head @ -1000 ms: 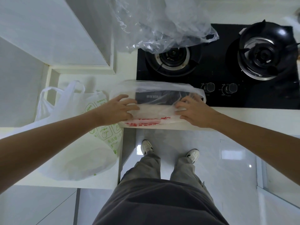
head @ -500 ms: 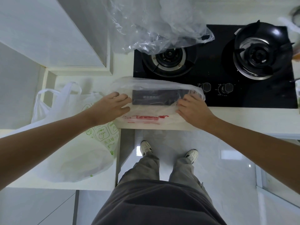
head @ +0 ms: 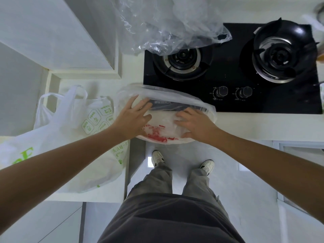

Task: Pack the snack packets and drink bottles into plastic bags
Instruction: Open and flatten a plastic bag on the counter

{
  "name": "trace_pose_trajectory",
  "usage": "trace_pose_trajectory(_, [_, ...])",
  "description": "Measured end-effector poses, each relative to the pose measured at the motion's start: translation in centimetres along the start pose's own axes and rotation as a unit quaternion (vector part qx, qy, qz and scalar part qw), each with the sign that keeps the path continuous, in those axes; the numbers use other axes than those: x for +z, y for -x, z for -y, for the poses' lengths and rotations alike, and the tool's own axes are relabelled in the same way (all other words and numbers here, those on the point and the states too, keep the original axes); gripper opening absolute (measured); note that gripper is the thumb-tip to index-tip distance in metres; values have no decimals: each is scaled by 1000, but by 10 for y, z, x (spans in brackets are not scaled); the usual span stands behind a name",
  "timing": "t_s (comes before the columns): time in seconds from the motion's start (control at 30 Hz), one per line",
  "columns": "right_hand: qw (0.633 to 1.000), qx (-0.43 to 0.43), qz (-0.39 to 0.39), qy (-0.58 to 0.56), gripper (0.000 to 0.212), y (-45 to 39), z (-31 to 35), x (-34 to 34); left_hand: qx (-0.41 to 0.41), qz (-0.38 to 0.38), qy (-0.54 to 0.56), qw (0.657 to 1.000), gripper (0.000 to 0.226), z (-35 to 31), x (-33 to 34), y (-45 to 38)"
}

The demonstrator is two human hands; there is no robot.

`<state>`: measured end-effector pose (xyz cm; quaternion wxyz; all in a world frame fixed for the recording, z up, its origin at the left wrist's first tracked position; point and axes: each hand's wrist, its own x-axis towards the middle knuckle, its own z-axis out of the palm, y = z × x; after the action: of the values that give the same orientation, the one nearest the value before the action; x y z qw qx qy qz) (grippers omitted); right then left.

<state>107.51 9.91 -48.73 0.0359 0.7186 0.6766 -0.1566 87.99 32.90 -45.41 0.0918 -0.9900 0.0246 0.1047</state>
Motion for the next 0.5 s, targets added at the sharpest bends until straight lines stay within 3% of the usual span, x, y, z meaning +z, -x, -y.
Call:
trace_pose_trajectory(0.13, [999, -3, 47, 23, 76, 2, 0, -10, -21, 34, 12, 999, 86, 4, -3, 0])
trace_pose_trajectory(0.5, [997, 54, 55, 1, 81, 19, 2, -12, -52, 90, -10, 995, 116, 11, -8, -6])
